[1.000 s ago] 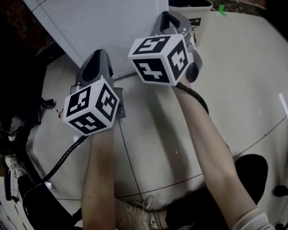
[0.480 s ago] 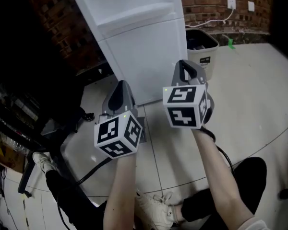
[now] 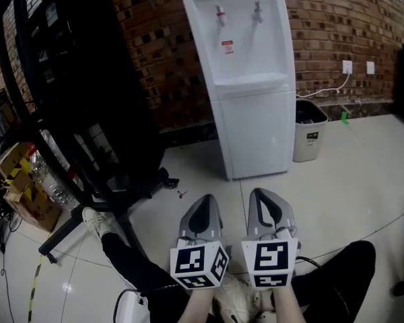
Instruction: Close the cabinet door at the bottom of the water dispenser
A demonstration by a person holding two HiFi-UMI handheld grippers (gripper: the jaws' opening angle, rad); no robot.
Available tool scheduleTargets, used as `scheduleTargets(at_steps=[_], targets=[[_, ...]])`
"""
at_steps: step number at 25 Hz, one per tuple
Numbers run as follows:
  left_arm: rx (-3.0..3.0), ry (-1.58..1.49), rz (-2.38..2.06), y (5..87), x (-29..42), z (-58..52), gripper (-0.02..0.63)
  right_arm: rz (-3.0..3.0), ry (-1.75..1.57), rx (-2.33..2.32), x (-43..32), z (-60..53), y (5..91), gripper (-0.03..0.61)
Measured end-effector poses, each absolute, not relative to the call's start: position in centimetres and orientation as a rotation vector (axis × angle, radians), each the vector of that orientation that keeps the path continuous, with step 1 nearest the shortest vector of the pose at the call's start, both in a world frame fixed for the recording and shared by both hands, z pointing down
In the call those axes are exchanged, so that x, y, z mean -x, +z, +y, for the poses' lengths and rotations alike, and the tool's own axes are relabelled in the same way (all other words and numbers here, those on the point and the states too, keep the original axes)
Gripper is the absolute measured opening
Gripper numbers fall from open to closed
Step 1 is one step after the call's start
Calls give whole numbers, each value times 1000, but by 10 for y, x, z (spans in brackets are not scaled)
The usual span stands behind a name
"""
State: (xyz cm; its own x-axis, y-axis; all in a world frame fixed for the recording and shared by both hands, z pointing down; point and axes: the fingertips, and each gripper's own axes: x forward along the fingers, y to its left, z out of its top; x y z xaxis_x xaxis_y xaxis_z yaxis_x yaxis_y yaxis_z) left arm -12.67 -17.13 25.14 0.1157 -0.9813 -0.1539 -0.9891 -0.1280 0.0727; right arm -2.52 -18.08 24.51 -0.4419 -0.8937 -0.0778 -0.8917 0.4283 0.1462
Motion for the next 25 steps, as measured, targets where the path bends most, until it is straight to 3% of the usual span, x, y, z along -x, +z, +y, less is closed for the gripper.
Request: scheduleTargets(at_steps=[6,25], targets=[[2338,214,2107,299,134,-138,6,-2704,-55,-1607,26,-146,304,8],[2257,216,2139,294,148,-126,6,-2790,-114,-1620,21,-134,271,8]])
